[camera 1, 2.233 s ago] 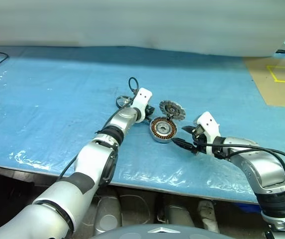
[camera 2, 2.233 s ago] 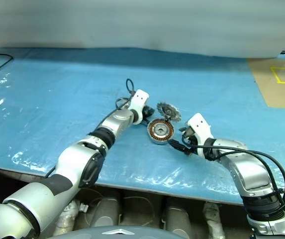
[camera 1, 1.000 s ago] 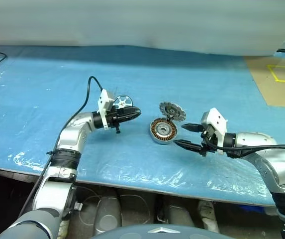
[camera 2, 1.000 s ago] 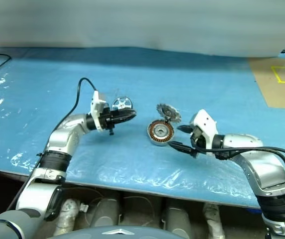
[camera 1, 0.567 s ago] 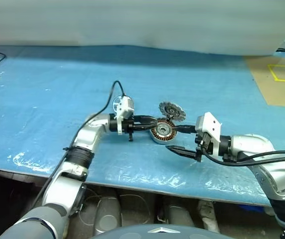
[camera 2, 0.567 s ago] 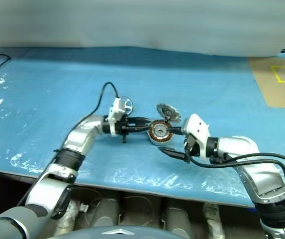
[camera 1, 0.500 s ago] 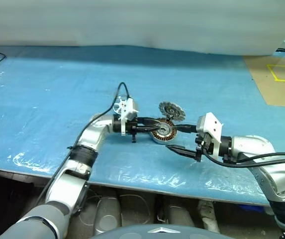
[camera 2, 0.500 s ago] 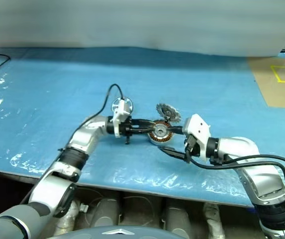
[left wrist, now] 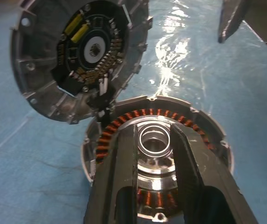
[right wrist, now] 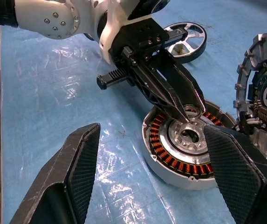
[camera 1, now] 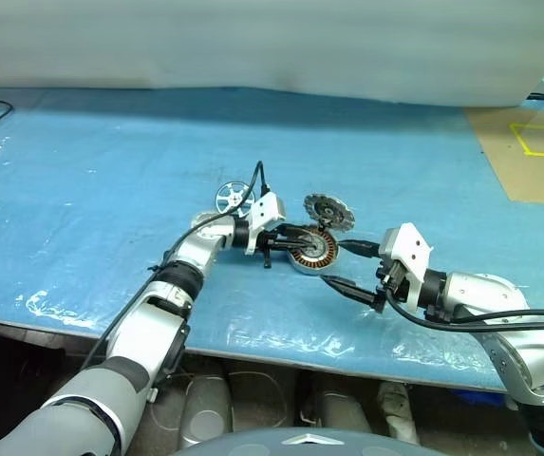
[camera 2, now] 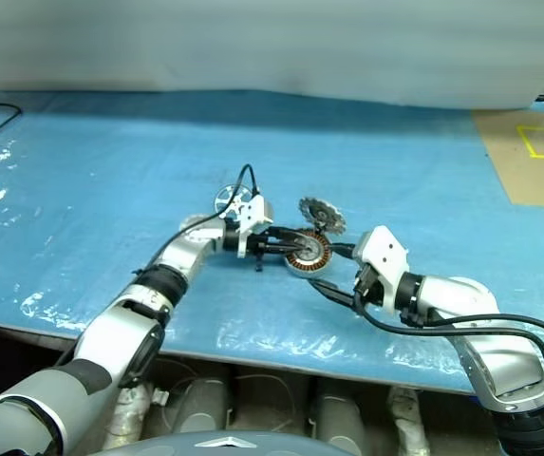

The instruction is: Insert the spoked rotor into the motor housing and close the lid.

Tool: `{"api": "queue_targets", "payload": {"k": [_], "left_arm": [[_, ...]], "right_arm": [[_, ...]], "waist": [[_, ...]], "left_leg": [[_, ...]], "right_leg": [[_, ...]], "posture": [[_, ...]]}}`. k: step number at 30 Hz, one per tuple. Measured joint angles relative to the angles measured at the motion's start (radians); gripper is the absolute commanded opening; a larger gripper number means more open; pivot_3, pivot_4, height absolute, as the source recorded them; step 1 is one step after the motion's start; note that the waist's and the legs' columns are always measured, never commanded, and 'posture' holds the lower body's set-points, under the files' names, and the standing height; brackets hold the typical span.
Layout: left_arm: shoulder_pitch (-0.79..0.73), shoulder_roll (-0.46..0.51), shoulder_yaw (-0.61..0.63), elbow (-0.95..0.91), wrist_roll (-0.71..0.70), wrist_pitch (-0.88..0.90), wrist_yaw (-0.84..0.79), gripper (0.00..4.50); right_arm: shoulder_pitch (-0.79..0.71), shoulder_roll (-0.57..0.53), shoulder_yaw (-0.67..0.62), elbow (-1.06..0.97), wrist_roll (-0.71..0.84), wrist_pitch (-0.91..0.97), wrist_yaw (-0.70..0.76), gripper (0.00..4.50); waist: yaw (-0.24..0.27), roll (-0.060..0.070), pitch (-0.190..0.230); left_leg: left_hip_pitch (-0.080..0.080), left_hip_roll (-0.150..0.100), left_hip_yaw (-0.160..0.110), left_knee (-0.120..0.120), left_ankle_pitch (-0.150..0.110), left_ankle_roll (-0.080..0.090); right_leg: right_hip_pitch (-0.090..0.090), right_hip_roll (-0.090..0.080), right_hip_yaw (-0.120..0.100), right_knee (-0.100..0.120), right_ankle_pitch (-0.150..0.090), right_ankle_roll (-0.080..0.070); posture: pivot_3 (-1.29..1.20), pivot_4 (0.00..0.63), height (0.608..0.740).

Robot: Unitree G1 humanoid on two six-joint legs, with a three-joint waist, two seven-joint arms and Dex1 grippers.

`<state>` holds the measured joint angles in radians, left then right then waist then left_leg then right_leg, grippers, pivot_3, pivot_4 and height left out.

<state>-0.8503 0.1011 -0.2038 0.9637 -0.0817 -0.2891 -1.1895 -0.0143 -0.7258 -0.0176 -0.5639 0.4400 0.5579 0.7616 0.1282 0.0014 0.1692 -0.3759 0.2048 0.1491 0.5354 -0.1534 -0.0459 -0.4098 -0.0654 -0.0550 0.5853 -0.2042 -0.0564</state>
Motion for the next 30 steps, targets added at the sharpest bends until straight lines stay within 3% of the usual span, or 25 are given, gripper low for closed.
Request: {"api": "queue_targets", "payload": {"k": [30], "left_arm": [[-0.038, -0.034, 0.000, 0.102, 0.093, -0.076, 0.047, 0.72]], "right_arm": [[0.038, 0.004, 0.000, -0.036, -0.016, 0.025, -0.036, 3.70]], "waist": [[0.002, 0.000, 0.000]], "left_leg": [[0.002, 0.000, 0.000, 0.001, 0.000, 0.000]], "right_leg": [[0.002, -0.001, 0.000, 0.001, 0.000, 0.000]], "posture": [[0.00, 0.150, 0.740]]}}
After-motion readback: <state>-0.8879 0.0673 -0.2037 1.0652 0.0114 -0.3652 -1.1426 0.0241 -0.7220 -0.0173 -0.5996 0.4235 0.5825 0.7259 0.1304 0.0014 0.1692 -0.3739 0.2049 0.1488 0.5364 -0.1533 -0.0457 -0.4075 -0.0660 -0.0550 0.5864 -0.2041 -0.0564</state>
